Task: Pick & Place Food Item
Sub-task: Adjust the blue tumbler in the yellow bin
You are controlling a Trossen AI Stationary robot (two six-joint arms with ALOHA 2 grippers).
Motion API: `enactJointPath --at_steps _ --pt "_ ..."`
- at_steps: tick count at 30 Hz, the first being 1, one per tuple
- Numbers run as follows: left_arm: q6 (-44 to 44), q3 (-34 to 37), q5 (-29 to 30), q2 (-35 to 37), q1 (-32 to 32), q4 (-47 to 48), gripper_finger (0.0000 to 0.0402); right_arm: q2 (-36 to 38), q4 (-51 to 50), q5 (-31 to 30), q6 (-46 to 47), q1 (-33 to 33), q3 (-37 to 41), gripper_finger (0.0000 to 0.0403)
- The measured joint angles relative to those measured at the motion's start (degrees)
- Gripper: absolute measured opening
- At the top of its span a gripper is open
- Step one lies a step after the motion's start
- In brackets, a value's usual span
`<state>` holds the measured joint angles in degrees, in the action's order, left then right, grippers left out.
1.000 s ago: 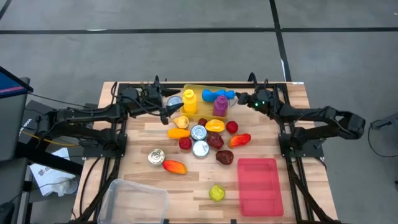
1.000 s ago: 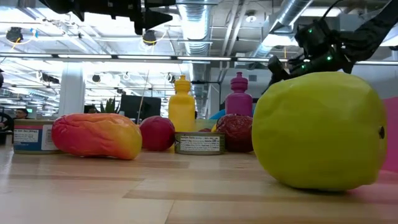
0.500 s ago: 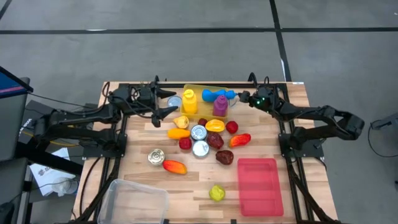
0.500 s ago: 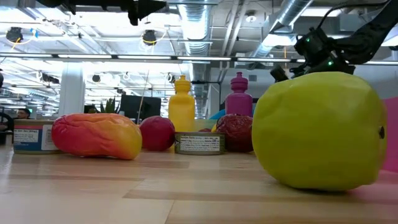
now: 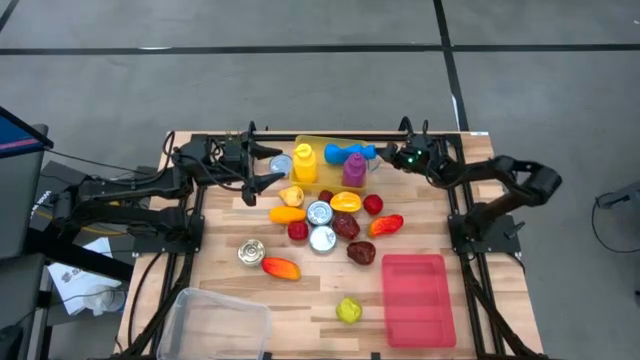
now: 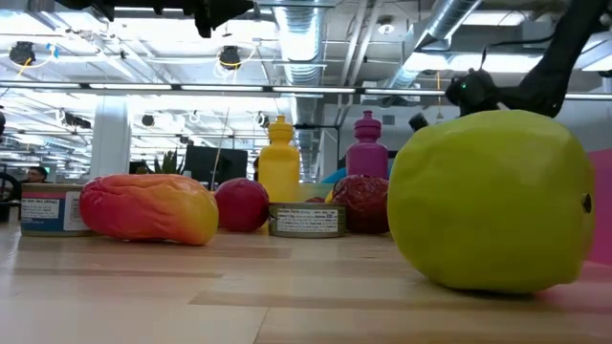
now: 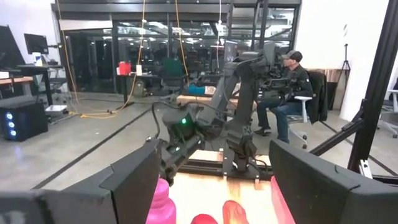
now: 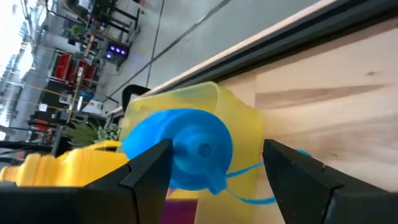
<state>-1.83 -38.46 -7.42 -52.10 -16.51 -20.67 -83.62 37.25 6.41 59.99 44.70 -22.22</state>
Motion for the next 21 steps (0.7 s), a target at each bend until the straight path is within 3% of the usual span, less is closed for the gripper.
enactJointPath --at_steps 8,21 --pt "0.0 0.0 0.0 0.0 0.0 0.8 0.029 -4.7 8.2 1.9 1.1 0.0 -0.1 0.0184" --pt "0.0 0.0 0.0 0.0 0.0 1.2 0.029 -4.7 9.1 2.9 -0.6 0.0 -0.1 0.0079"
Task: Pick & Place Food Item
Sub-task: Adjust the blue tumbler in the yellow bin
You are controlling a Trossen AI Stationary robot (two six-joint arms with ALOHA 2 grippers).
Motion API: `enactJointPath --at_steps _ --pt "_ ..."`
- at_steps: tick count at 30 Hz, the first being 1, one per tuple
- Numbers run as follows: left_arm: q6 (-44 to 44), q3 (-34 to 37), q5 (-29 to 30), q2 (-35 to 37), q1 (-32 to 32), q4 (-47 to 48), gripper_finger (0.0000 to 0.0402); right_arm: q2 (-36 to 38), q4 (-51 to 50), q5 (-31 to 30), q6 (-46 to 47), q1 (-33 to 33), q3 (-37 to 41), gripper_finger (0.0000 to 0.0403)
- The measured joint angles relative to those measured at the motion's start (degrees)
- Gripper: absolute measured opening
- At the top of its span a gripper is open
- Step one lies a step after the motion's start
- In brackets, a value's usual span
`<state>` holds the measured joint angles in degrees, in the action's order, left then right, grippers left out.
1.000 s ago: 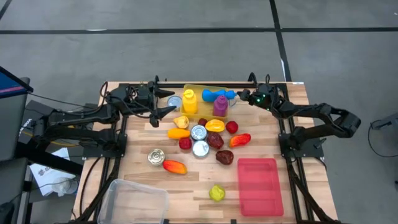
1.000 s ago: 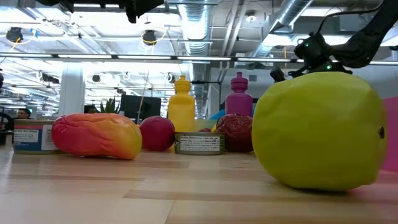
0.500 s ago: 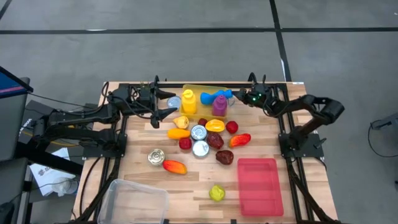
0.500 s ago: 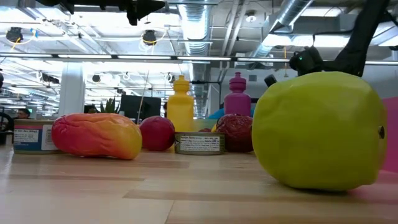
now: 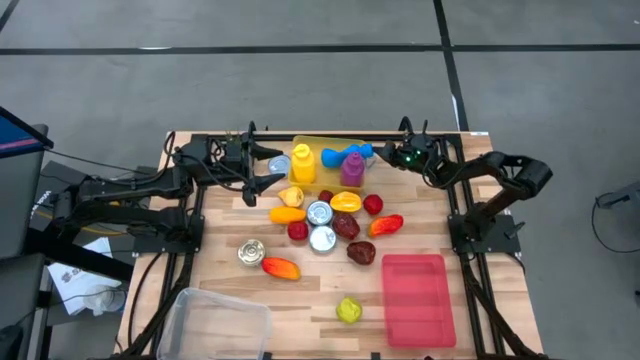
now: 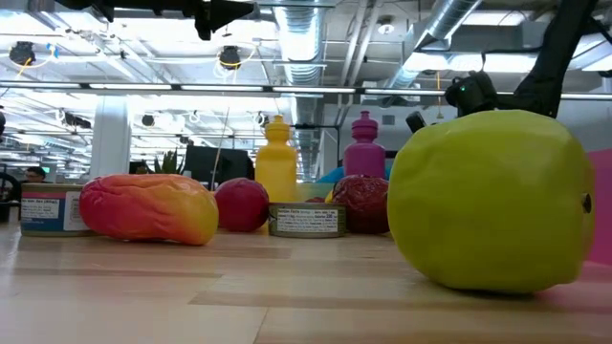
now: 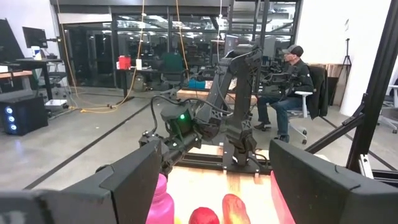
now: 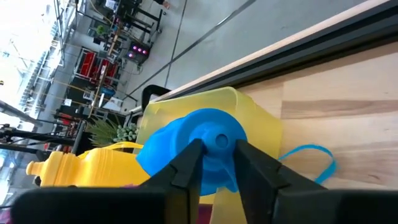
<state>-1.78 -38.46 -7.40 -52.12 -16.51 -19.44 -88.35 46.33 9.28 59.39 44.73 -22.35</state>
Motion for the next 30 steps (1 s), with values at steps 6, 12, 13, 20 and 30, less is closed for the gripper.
enactJointPath --at_steps 6,12,13,20,30 --pt "0.2 0.0 0.0 0.0 0.0 0.1 0.029 0.0 0.0 0.8 -1.8 0.0 0.0 0.0047" --pt "0.4 0.0 0.0 0.0 0.0 0.2 0.029 -0.1 0.6 1.4 -4.7 -0.1 0.0 0.0004" --pt "0.4 0.0 0.0 0.0 0.0 0.2 0.029 -0.1 1.3 1.4 -5.3 -0.2 0.0 0.0003" --pt "0.4 0.0 0.0 0.0 0.0 0.2 0.029 -0.1 2.8 1.4 -6.6 -1.2 0.0 0.0001" --pt "0.5 0.0 0.0 0.0 0.0 0.6 0.029 -0.1 4.0 1.8 -10.4 -2.3 0.0 0.0"
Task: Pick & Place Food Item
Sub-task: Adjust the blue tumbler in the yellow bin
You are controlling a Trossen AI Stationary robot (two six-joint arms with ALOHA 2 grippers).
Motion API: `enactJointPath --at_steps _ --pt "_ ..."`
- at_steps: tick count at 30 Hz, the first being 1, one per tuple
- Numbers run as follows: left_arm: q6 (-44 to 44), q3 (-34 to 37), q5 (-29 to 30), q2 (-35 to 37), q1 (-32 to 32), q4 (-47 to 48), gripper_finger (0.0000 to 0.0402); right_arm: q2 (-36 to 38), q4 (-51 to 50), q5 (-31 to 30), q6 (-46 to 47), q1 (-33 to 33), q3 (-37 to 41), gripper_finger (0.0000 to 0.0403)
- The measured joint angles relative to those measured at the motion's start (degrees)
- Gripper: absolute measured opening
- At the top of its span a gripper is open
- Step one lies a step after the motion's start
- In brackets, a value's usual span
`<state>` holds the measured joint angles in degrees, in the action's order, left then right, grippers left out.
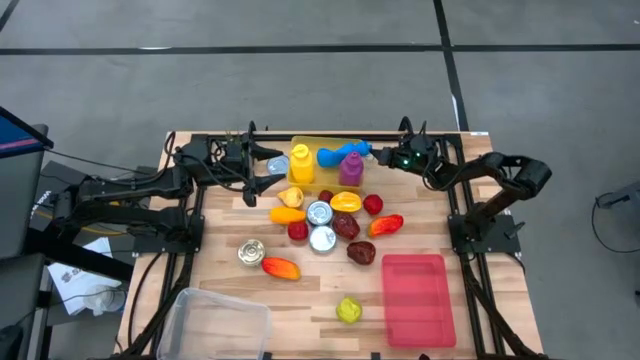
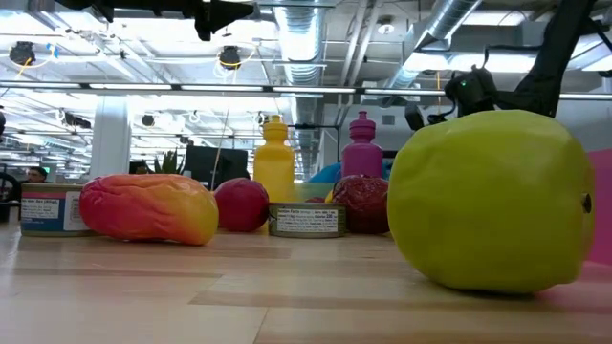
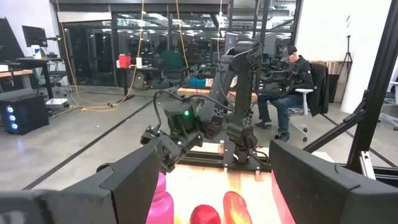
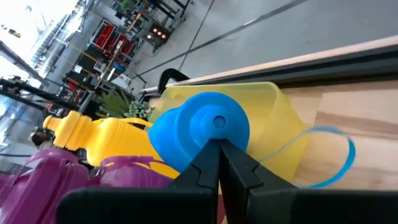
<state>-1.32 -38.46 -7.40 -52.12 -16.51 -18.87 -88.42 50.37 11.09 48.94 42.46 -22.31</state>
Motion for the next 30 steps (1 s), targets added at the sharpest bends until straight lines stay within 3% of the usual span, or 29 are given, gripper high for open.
enactJointPath --at_steps 17,22,27,30 --pt "0.0 0.0 0.0 0.0 0.0 0.1 0.029 1.4 0.3 1.9 -2.7 -1.9 -5.4 0.0" --pt "0.8 0.0 0.0 0.0 0.0 1.0 0.029 7.3 -14.3 -4.1 -7.1 -1.8 -7.7 0.0" --pt "0.9 0.0 0.0 0.0 0.0 1.2 0.029 16.2 -38.9 -15.3 -10.3 -2.0 -10.0 0.0" --pt "0.9 0.0 0.0 0.0 0.0 1.3 0.029 20.1 -47.6 -18.7 -10.4 -2.7 -10.2 0.0"
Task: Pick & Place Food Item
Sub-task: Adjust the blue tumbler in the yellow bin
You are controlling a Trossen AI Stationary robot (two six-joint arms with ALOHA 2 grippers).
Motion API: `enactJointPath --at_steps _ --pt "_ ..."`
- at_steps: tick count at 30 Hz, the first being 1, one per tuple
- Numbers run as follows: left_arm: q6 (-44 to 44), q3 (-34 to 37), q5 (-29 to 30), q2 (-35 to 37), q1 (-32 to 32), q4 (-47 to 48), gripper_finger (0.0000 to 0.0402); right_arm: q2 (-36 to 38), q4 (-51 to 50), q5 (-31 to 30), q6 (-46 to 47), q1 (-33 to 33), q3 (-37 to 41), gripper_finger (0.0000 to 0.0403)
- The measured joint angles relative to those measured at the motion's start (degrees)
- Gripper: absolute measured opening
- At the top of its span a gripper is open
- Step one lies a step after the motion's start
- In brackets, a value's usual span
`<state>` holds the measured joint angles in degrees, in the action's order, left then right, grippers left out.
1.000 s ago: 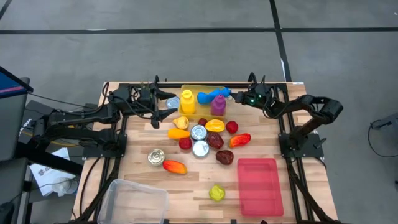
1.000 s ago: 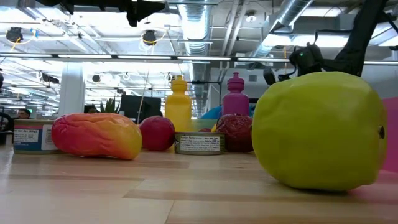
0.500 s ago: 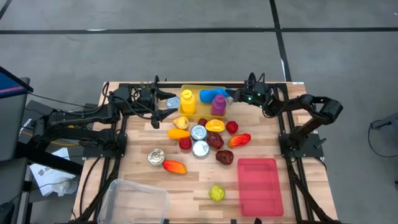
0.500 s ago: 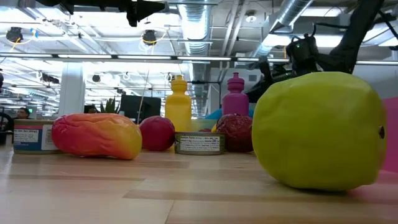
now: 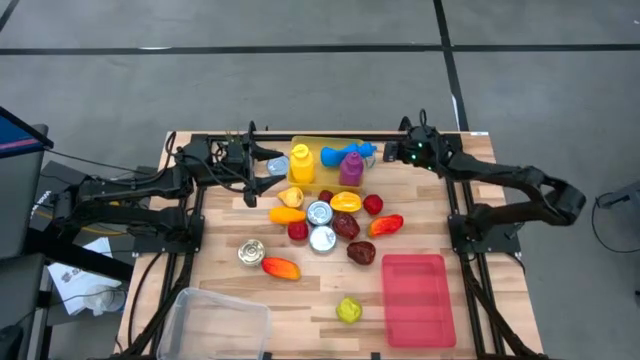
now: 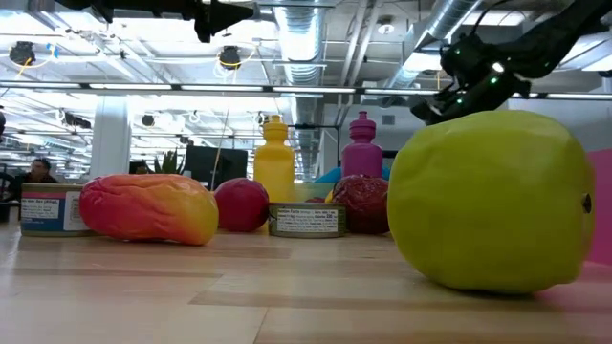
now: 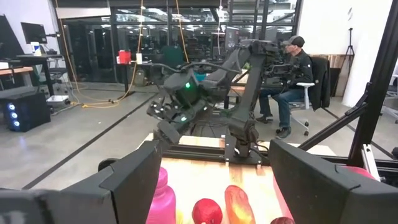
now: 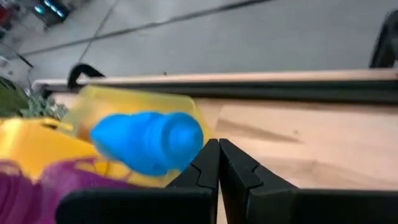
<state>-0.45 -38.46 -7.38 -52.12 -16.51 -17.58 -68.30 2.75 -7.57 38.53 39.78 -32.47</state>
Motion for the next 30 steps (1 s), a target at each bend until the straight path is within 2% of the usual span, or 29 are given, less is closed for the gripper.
enactJointPath --at_steps 4,8,13,17,20,24,30 --pt "0.0 0.0 0.0 0.0 0.0 0.0 0.029 2.1 -2.9 0.3 -1.2 -1.7 0.0 0.0005" --pt "-0.2 0.0 0.0 0.0 0.0 0.0 0.029 0.6 -2.8 3.2 0.3 -1.8 -0.1 0.0044" --pt "-0.2 0.0 0.0 0.0 0.0 0.0 0.029 -4.5 -2.2 5.4 3.5 -0.8 0.0 0.0145" --pt "-0.2 0.0 0.0 0.0 0.0 0.0 0.029 -7.7 4.1 6.4 4.5 0.9 0.0 0.024" --pt "-0.2 0.0 0.0 0.0 0.0 0.1 0.029 -8.9 9.9 10.1 5.0 3.0 0.0 0.0287" --pt "-0.2 0.0 0.0 0.0 0.0 0.2 0.029 -9.8 12.4 13.7 5.9 5.9 0.0 0.0306" --pt "-0.2 0.0 0.0 0.0 0.0 0.2 0.029 -9.8 12.3 17.7 5.8 9.5 0.0 0.0289"
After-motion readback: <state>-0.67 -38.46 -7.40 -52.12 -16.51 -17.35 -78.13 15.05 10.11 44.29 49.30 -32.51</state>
